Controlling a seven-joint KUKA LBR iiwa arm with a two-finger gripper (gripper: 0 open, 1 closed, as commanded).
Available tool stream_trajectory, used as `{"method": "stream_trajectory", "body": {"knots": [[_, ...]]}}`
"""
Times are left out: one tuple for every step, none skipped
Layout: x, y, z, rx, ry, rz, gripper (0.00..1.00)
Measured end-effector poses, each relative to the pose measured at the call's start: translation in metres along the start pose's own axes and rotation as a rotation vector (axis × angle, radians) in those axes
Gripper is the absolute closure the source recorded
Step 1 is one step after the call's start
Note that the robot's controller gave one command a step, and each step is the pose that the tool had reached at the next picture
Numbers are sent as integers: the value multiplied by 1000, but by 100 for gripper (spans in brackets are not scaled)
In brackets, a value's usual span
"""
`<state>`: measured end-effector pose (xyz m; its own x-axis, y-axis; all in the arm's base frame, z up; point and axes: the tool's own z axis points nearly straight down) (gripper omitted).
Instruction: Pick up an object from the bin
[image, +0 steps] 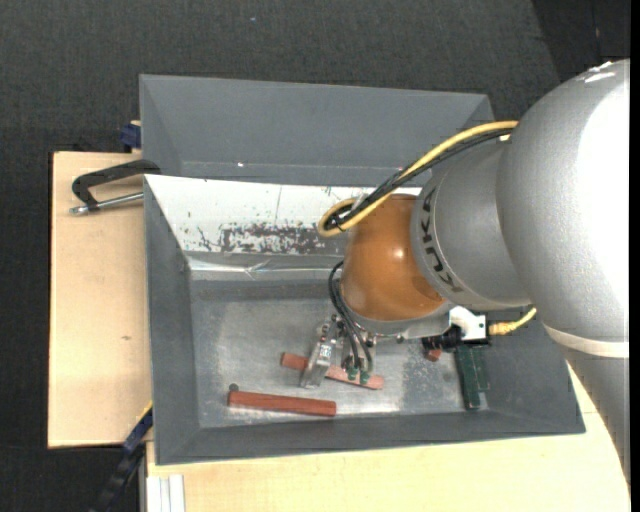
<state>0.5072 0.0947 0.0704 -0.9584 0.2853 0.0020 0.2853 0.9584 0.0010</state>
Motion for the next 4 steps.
{"method": "stream_trajectory", "body": {"knots": [[0,0,0,0,0,0,100],[1,0,-4,0,0,0,100],[1,0,-17,1,1,-1,100],[0,0,-32,-2,-4,-1,100]]}}
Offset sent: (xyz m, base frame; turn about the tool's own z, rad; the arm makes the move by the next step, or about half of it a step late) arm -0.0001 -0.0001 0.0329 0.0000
